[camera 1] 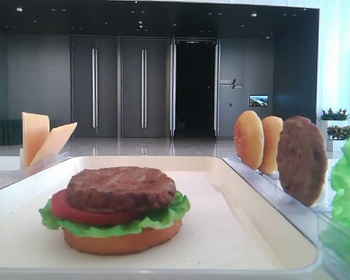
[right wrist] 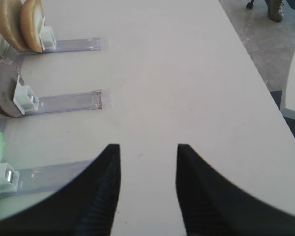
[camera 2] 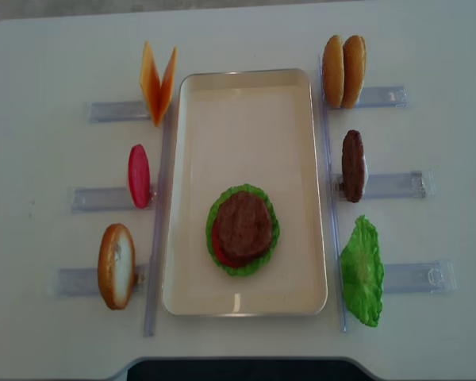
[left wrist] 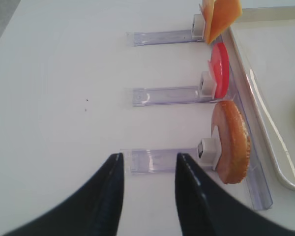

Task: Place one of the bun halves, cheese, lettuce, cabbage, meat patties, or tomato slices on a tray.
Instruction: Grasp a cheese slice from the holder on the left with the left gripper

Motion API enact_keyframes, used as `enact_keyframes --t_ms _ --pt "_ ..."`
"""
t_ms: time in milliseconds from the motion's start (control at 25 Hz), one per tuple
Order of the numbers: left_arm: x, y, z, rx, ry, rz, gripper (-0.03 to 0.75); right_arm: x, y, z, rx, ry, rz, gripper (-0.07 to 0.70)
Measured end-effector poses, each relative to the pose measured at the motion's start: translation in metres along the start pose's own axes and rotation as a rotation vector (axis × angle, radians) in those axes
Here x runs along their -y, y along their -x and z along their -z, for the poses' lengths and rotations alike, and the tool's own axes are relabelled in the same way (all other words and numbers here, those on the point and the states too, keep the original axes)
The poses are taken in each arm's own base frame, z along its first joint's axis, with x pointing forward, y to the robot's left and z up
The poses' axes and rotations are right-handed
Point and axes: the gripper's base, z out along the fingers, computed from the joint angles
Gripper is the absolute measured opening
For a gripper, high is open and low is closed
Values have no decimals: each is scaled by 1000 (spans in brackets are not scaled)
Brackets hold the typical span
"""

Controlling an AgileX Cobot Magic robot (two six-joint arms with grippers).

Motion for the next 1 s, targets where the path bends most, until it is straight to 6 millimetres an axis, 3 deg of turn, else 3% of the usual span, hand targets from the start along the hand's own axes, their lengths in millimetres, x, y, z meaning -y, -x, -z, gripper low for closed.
enact_keyframes --t_ms 1000 --pt "0 0 0 0 -4 2 235 1 0 0 0 7 12 293"
